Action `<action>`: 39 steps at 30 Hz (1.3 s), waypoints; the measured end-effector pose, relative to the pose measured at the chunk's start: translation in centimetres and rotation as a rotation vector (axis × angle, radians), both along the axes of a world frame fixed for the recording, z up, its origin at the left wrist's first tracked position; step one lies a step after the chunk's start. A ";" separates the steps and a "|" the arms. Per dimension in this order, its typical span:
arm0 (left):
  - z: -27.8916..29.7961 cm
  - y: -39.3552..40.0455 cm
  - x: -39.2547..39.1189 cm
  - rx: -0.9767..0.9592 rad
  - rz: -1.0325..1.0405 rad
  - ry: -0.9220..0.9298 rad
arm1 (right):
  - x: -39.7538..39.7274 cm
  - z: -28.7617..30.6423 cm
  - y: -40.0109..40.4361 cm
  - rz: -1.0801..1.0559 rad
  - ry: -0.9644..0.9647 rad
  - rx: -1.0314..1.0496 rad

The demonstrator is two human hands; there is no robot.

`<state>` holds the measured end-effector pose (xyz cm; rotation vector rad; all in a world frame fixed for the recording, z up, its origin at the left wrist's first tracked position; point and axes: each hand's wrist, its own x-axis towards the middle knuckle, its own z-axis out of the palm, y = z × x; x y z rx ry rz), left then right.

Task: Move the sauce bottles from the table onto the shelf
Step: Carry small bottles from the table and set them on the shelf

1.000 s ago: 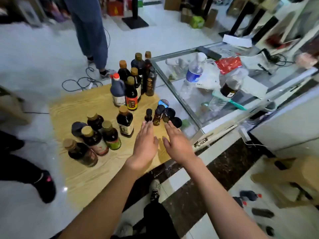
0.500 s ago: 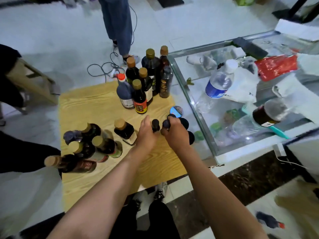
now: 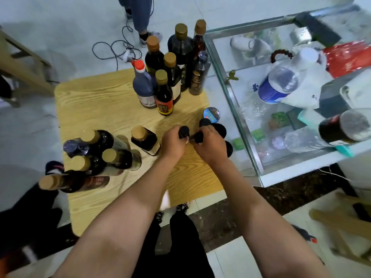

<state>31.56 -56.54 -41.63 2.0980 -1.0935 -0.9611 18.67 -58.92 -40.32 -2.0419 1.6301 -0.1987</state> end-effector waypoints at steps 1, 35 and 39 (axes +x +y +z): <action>0.1 0.3 -0.1 -0.005 -0.019 -0.019 | -0.3 0.2 0.4 0.018 0.002 -0.001; 25.6 24.1 -22.9 -0.315 -1.138 0.697 | -20.0 25.0 38.7 -1.258 -0.944 -0.651; 28.2 30.7 -27.4 -0.337 -1.272 0.733 | -23.1 28.0 47.2 -1.330 -0.880 -0.795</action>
